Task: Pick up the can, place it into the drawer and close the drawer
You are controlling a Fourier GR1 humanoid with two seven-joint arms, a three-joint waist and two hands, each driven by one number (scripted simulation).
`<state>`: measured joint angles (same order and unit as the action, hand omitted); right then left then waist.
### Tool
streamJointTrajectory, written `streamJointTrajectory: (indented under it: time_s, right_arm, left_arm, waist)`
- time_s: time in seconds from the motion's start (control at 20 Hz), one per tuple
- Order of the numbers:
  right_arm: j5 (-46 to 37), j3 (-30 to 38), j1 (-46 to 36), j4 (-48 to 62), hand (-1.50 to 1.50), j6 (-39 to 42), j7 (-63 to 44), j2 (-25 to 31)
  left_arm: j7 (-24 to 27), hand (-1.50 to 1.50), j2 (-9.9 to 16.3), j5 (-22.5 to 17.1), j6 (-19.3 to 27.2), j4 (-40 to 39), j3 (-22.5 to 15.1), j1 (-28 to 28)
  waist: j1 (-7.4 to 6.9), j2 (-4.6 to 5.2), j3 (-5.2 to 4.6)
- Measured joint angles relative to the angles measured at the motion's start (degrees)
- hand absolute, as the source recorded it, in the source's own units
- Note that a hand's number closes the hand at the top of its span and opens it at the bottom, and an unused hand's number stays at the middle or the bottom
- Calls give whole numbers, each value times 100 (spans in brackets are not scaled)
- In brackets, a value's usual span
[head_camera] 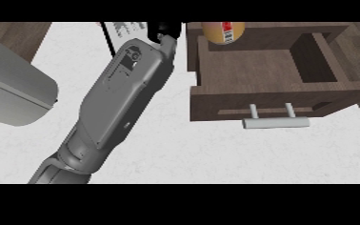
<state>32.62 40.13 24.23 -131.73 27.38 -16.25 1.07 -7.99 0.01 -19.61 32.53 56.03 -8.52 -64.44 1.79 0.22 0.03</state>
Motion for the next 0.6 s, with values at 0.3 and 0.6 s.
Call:
streamJointTrajectory:
  time_s: [0.3,0.6]
  right_arm:
    - [-89,-41,-156,63,-150,-106,-68,32]
    - [-87,-81,-109,34,-150,-51,-17,-40]
  left_arm:
    - [242,150,0,-442,151,-619,-227,-503]
    - [511,150,-1,-1085,374,-1330,-580,-1067]
  waist:
    - [5,1,1]
    - [106,17,3]
